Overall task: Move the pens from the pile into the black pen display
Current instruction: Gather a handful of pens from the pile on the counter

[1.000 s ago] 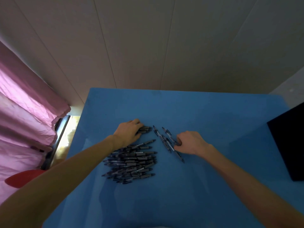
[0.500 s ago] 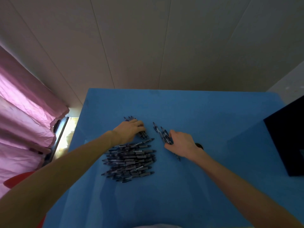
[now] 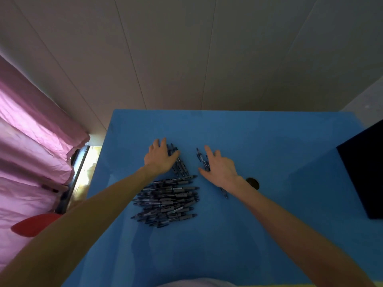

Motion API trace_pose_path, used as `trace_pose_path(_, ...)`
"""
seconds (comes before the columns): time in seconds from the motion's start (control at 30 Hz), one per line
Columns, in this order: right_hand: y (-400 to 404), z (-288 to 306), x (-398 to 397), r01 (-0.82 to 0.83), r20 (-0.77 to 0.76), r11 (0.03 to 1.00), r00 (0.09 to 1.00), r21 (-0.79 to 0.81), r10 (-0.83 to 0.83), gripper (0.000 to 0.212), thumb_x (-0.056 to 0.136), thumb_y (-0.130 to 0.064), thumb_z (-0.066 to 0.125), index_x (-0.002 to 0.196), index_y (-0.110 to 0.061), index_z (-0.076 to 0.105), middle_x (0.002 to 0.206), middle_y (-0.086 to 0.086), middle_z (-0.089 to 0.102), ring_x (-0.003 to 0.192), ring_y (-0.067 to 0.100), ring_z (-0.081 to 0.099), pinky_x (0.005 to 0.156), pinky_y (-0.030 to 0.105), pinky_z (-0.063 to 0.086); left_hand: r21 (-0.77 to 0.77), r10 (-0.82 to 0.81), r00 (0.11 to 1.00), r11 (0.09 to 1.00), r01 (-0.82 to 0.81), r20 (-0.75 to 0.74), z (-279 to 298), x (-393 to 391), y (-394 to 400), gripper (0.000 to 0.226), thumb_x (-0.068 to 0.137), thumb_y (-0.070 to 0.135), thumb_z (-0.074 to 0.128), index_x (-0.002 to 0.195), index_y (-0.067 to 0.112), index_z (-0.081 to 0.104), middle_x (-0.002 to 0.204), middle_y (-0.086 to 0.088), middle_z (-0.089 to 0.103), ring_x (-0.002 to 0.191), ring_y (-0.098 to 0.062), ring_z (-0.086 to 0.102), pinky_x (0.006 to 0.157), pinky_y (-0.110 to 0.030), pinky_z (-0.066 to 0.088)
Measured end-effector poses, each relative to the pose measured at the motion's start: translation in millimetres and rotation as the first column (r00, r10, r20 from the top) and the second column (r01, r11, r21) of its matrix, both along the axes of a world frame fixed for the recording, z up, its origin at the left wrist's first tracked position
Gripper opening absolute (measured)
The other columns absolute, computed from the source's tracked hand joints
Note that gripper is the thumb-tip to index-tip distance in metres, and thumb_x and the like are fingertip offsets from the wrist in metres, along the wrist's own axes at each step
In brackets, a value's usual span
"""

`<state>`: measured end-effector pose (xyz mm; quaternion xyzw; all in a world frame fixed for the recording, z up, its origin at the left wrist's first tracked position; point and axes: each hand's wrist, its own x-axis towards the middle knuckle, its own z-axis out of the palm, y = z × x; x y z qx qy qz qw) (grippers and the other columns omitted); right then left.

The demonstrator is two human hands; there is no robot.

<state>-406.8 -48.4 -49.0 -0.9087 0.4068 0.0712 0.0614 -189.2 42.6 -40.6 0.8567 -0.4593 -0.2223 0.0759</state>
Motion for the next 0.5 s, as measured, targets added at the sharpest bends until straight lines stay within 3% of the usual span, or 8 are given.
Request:
trace_pose_path(0.07, -6, -5, 2, -0.088, 0.004, 0.996, 0.996, -0.027, 0.088, 0.089, 0.096, -0.065, 0.046, 0.162, -0.024, 0.003, 0.132, 0.014, 0.041, 0.091, 0.026, 0.056, 0.060, 0.035, 0.049, 0.057, -0.068, 0.997, 0.996, 0.067, 0.019, -1, -2, -6, 0.083, 0.097, 0.064, 0.048, 0.160, 0.018, 0.017, 0.163, -0.012, 0.022, 0.147, -0.038, 0.024, 0.112, -0.053, 0.036)
trace_pose_path(0.17, -18, -3, 9, -0.242, 0.007, 0.969, 0.970, -0.043, 0.243, 0.084, 0.097, -0.060, 0.046, 0.162, -0.021, 0.009, 0.149, 0.015, 0.032, 0.114, 0.033, 0.052, 0.079, 0.041, 0.054, 0.052, -0.130, 0.989, 0.991, 0.127, 0.066, -3, -4, -11, 0.080, 0.096, 0.064, 0.050, 0.156, 0.016, 0.027, 0.157, -0.013, 0.030, 0.142, -0.037, 0.029, 0.111, -0.050, 0.036)
trace_pose_path(0.3, -30, 1, 21, -0.276, -0.032, 0.960, 0.960, 0.054, 0.278, 0.081, 0.096, -0.056, 0.050, 0.159, -0.015, 0.020, 0.142, 0.012, 0.034, 0.110, 0.031, 0.053, 0.082, 0.043, 0.055, 0.047, -0.100, 0.993, 0.994, 0.097, 0.058, -5, 0, -17, 0.083, 0.094, 0.063, 0.056, 0.155, 0.015, 0.027, 0.157, -0.012, 0.030, 0.142, -0.037, 0.029, 0.108, -0.050, 0.041)
trace_pose_path(0.4, -38, 6, 30, -0.248, -0.010, 0.964, 0.968, 0.093, 0.250, 0.060, 0.093, -0.051, 0.056, 0.138, -0.012, 0.046, 0.131, 0.010, 0.040, 0.104, 0.029, 0.055, 0.080, 0.043, 0.055, 0.056, -0.080, 0.996, 0.995, 0.077, 0.043, -4, 4, -21, 0.070, 0.091, 0.058, 0.063, 0.140, 0.011, 0.044, 0.150, -0.012, 0.034, 0.136, -0.035, 0.033, 0.098, -0.049, 0.048)
trace_pose_path(0.5, -40, 6, 25, -0.291, 0.038, 0.955, 0.956, 0.057, 0.290, 0.050, 0.096, -0.047, 0.056, 0.135, -0.015, 0.051, 0.128, 0.008, 0.044, 0.105, 0.028, 0.056, 0.077, 0.041, 0.054, 0.041, -0.076, 0.997, 0.996, 0.076, -0.009, -2, 2, -22, 0.067, 0.092, 0.054, 0.064, 0.141, 0.013, 0.047, 0.148, -0.011, 0.035, 0.135, -0.034, 0.033, 0.099, -0.049, 0.049)
